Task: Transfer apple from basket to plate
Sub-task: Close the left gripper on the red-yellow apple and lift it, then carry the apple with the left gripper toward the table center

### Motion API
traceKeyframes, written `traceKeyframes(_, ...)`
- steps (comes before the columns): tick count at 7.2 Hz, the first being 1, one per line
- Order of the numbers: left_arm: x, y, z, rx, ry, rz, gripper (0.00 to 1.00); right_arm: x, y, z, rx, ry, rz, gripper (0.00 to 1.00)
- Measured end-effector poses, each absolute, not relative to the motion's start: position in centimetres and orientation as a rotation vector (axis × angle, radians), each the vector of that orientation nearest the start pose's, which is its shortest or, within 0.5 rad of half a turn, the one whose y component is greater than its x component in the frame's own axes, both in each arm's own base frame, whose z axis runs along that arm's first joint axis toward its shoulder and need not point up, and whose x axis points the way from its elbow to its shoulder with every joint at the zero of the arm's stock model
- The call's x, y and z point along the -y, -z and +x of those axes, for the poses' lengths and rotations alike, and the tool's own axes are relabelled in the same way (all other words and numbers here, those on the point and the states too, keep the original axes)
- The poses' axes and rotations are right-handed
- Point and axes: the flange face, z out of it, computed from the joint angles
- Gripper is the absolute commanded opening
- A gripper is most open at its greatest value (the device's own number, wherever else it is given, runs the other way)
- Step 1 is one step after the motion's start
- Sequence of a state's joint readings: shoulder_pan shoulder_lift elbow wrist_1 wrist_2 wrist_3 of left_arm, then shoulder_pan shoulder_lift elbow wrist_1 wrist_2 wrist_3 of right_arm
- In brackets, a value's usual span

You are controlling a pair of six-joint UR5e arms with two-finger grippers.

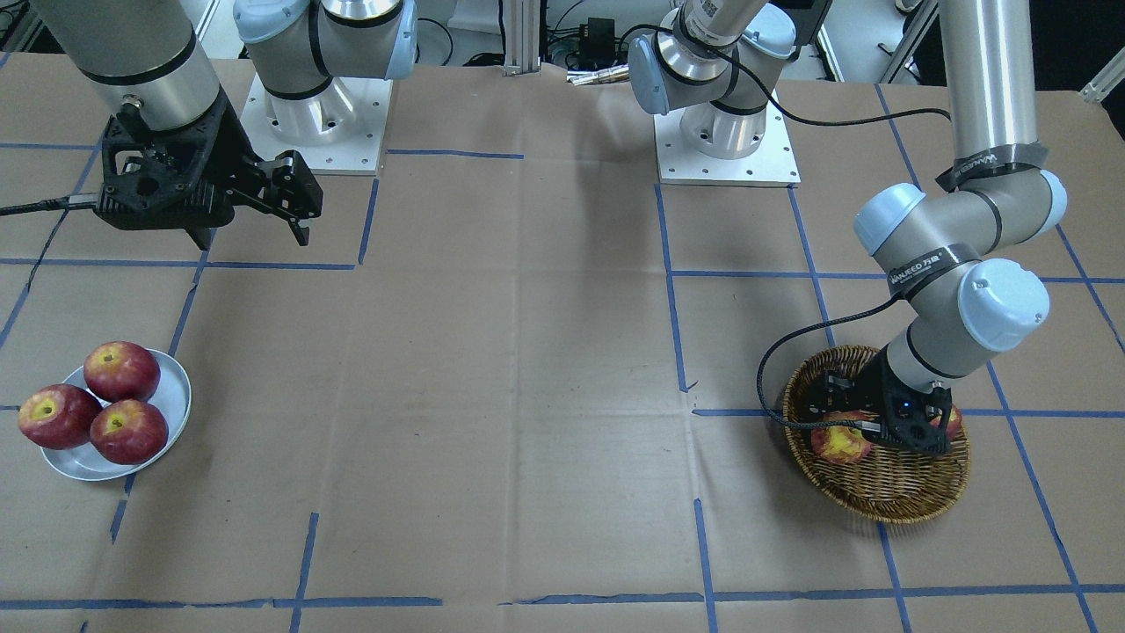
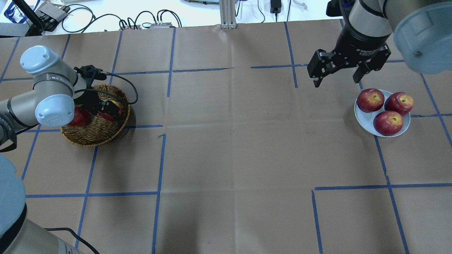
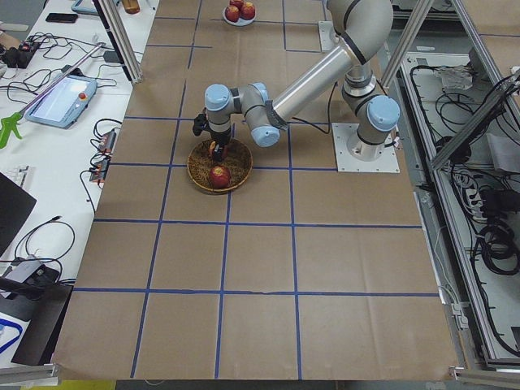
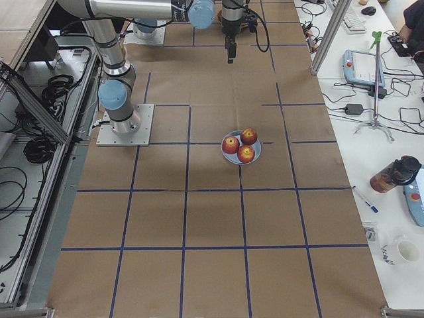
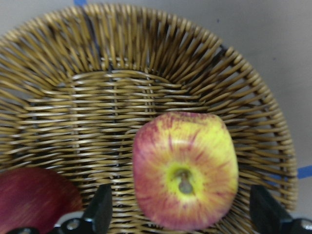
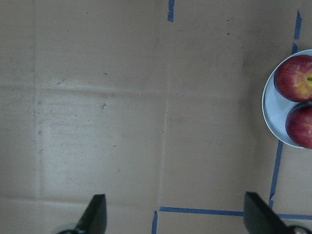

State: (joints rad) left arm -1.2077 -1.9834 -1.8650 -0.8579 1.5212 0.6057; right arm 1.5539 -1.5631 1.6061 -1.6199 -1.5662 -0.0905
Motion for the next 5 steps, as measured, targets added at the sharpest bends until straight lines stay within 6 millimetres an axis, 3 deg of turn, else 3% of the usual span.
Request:
traceKeyframes(1,58.5,-19.8,7.4,-3.157,0.048,0.386,0.42,49.8,-47.2,12.5,-3.135,0.01,-0.115,1.0)
traceKeyframes(3,59.5,-21.2,6.9,-3.141,0.089,0.4,0.42,49.8,-47.2,12.5,-3.135,0.01,-0.115,1.0)
traceKeyframes(4,60.2,-22.9,5.8,-3.127,0.121,0.409,0.42,49.8,-47.2,12.5,-3.135,0.01,-0.115,1.0)
traceKeyframes(5,60.9,-24.8,3.0,-3.118,0.145,0.405,0.42,49.8,-47.2,12.5,-3.135,0.01,-0.115,1.0)
